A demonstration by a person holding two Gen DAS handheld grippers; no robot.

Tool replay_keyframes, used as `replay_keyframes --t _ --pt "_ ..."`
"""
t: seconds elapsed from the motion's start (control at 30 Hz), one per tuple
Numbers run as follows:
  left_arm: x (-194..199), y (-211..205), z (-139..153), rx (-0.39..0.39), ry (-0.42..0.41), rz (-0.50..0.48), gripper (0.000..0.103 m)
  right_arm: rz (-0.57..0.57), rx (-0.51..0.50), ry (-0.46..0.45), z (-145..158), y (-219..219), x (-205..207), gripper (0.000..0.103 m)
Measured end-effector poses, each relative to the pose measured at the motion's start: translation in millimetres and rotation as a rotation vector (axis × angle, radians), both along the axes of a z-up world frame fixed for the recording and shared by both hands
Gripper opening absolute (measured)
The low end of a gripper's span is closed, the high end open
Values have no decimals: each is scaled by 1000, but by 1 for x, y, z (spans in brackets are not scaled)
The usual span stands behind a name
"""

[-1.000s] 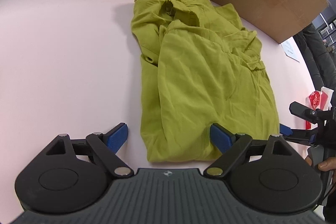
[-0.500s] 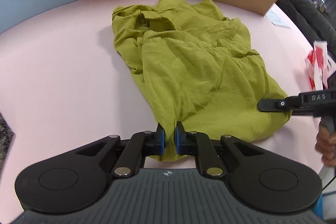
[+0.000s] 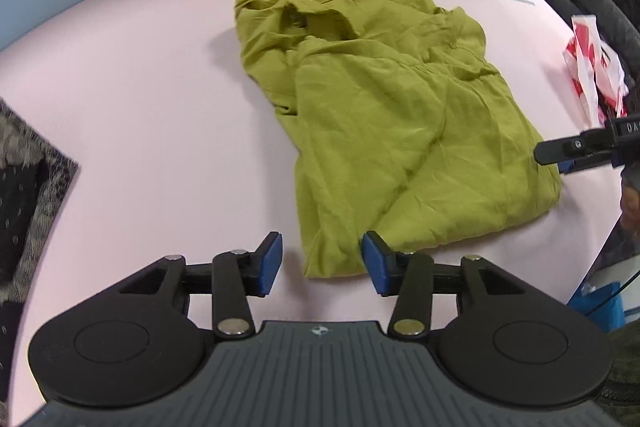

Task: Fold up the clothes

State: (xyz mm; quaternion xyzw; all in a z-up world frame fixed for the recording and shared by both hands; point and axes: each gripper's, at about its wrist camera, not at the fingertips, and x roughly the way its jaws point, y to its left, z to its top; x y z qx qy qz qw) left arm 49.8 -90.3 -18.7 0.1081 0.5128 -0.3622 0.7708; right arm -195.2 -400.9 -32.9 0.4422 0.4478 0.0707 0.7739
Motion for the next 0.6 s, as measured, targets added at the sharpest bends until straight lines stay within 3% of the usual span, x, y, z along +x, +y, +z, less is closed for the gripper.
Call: replay_keyframes --t 0.1,0.17,0.23,0.3,0.33,0.37,0.4,0.43,0.47,0.6 --pt "0 0 2 -35 8 13 44 -36 69 -5 -5 -4 -10 69" --pt "-2 -6 2 -53 13 13 55 -35 110 -4 -8 -1 -14 73" --pt "0 -17 0 -54 18 4 60 -30 138 -8 -11 4 -19 77" --pt "-3 -23 -8 -28 15 14 55 -68 169 -21 -15 5 -22 77" --pt "-3 -27 -12 -12 15 22 34 -96 196 -23 -18 5 -23 77" --pt "-3 -29 -16 1 22 25 25 -116 208 -25 -19 4 -23 71" --pt "-5 -30 -16 0 9 17 23 -123 203 -24 -20 4 -22 48" --pt "-8 -30 -15 -3 -5 8 12 -121 198 -20 -20 5 -21 12" --pt "-11 -31 -12 -3 -26 -9 12 -117 198 -15 -21 7 -21 6" --pt "-17 -28 0 -7 -79 -39 11 -126 200 -37 -17 8 -22 6"
